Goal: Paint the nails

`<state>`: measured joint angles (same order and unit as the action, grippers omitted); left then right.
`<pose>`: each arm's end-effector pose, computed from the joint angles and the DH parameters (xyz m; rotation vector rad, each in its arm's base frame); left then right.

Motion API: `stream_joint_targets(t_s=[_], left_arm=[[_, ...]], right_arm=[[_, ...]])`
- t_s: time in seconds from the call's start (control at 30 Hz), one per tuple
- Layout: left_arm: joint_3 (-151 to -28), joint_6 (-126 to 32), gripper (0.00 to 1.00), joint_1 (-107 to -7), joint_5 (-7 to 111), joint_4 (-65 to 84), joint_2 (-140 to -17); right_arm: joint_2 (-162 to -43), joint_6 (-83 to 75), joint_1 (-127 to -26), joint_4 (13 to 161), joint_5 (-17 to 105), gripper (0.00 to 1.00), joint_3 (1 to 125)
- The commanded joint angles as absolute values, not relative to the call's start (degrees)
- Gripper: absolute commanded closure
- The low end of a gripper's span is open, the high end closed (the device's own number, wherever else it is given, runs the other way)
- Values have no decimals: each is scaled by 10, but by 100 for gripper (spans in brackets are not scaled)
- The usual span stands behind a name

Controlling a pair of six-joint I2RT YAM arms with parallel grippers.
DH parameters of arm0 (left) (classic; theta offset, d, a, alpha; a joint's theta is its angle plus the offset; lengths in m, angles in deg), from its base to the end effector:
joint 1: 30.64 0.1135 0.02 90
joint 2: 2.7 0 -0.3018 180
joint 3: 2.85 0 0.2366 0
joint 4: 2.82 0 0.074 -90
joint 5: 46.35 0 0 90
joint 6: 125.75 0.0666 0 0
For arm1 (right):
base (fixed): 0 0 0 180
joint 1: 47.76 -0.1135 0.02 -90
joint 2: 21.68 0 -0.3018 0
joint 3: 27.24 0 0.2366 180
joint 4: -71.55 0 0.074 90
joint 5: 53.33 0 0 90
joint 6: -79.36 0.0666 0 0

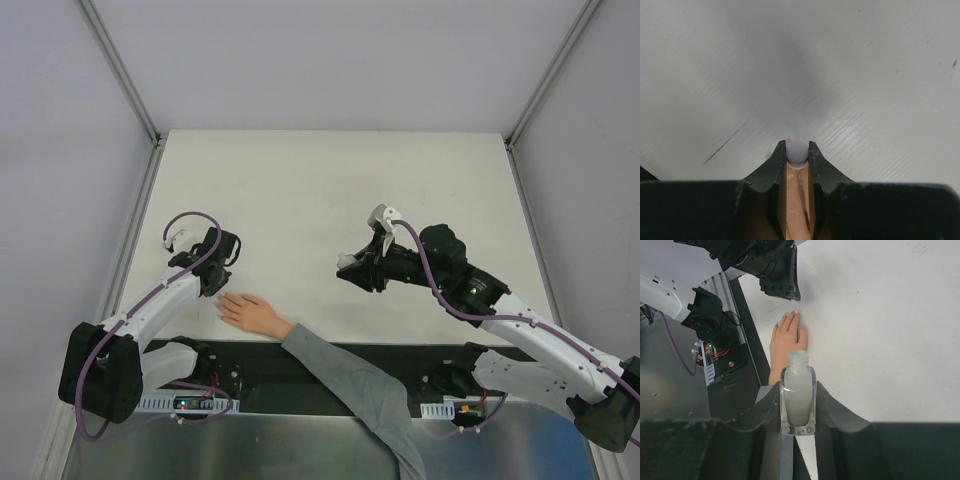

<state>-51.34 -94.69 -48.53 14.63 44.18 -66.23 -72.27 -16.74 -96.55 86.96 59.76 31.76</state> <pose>0.1774 -0.0233 0.2055 -1.0076 2.2409 0.1179 0.1099 0.1652 0.3648 -1.0791 1.3967 0.8898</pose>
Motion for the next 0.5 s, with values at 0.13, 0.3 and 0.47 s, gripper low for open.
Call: stream_joint_targets(t_s=[0.13,0.3,0.47], left_arm=[[-528,-948,100,-479,132,460,-674],[-534,-947,100,-478,131,457,-684],[-537,-946,100,-477,122,454,-686]], right_arm=[[-717,-171,-966,841,595,100,319],[-715,-172,-967,842,593,100,319],[-717,-173,-967,841,593,100,317]])
